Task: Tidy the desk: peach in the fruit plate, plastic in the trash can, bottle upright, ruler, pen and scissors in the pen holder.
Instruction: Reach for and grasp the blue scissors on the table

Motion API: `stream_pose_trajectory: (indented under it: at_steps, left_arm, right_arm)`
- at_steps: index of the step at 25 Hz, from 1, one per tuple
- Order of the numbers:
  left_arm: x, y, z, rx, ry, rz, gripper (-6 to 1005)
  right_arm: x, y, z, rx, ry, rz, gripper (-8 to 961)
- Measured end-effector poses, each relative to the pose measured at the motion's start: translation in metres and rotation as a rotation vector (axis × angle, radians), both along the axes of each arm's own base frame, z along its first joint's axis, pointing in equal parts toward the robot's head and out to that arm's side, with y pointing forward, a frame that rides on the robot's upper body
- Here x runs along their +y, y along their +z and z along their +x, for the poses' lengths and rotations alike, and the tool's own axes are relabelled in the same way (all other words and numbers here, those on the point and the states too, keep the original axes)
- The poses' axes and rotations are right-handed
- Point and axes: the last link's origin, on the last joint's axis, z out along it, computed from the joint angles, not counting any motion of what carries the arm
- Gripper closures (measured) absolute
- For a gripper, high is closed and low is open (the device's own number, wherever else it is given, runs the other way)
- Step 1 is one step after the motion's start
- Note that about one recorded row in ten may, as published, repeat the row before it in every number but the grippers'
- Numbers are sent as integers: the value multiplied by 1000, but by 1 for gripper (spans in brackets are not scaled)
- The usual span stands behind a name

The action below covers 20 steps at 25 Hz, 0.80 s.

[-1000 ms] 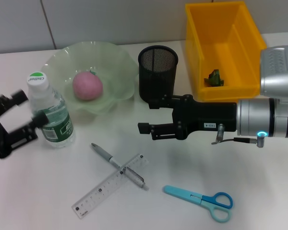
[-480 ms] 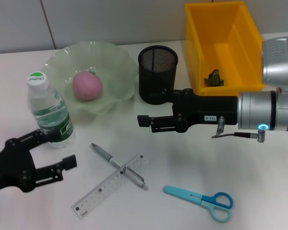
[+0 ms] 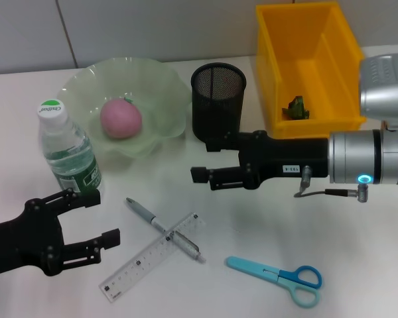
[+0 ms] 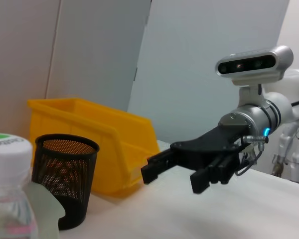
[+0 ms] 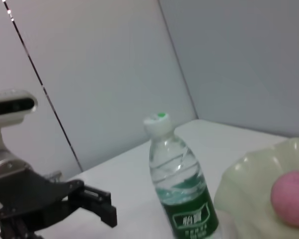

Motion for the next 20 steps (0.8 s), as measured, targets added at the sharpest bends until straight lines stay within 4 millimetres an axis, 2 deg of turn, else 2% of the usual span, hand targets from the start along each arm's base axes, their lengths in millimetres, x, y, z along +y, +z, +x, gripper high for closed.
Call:
stream_pose_trajectory:
  at_steps: [6,11,14,15,16,17,18,20]
  left_arm:
    - [3,-7,2,36,-26,-15,163]
    - [7,-12,2,72,-38,-10,162]
    - [9,-15,1,98,-41,-16,162]
    - [10,-16,1,109,-41,-26,162]
    - [10,-16,1,109,-41,-26,162]
    - [11,-17,1,113,-40,-33,162]
    - [11,-17,1,116,-36,-39,162]
    - [11,-19,2,117,-33,-58,162]
  right_arm:
    - [0,6,-1,-50,-26,-55,135]
    - [2,22,-16,-155,-60,-166,135]
    - [3,31,-33,-280,-84,-247,135]
    - [4,37,-44,-367,-91,-276,135]
    - [4,37,-44,-367,-91,-276,135]
    - [5,41,-58,-446,-91,-311,134]
    - [5,41,-58,-446,-91,-311,134]
    - [8,45,-78,-566,-88,-381,134]
